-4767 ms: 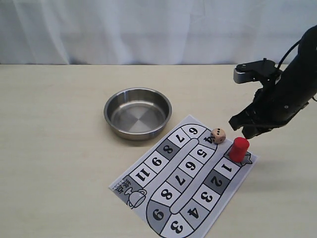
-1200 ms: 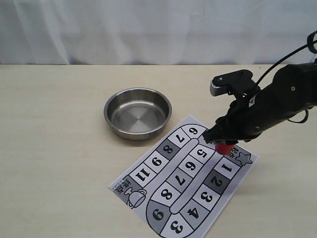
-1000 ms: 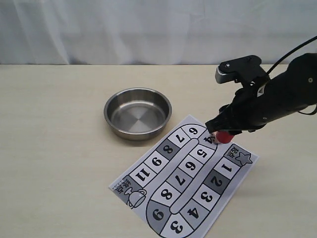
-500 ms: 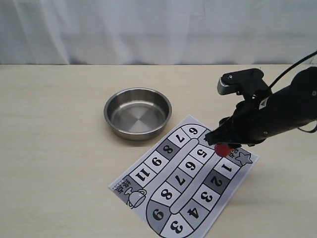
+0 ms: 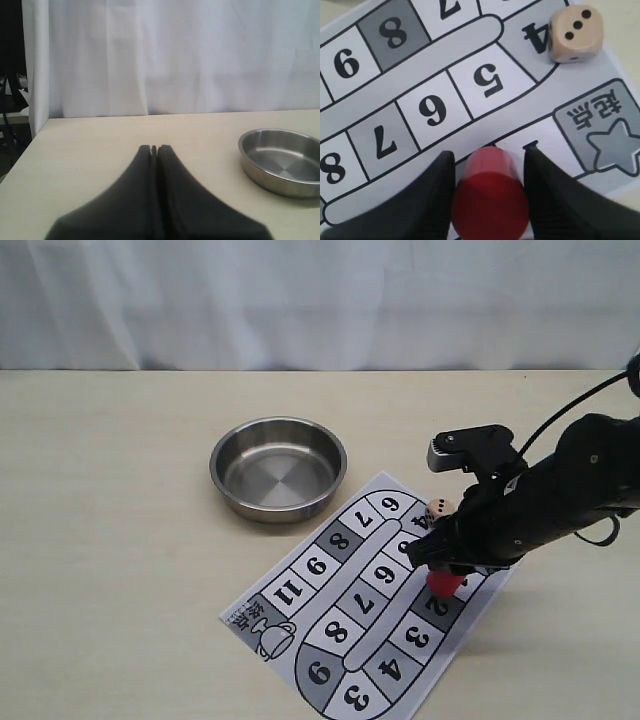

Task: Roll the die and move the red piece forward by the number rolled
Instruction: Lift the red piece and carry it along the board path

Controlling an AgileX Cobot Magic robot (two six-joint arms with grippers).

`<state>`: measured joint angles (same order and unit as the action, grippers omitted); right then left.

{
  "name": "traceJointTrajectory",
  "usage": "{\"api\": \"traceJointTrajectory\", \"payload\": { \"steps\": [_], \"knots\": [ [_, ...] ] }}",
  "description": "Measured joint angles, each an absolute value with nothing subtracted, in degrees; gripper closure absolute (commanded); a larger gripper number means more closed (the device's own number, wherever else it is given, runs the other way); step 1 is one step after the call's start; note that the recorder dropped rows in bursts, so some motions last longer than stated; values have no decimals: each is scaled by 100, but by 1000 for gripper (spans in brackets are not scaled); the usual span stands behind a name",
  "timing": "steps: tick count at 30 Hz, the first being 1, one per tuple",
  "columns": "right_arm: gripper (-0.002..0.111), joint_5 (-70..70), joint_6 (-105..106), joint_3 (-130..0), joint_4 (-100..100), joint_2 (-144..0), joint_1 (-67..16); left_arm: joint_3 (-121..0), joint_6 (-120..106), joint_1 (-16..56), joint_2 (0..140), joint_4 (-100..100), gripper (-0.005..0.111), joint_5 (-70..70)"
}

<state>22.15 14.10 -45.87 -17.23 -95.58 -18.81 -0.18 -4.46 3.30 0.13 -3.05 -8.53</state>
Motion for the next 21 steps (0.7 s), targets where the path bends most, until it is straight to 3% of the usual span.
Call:
{"api": "traceJointTrajectory", "payload": {
  "steps": [21],
  "knots": [
    [104, 2221, 2674, -4587, -2780, -9734, -1881, -18, -446, 330, 13, -305, 107, -853]
  ]
}}
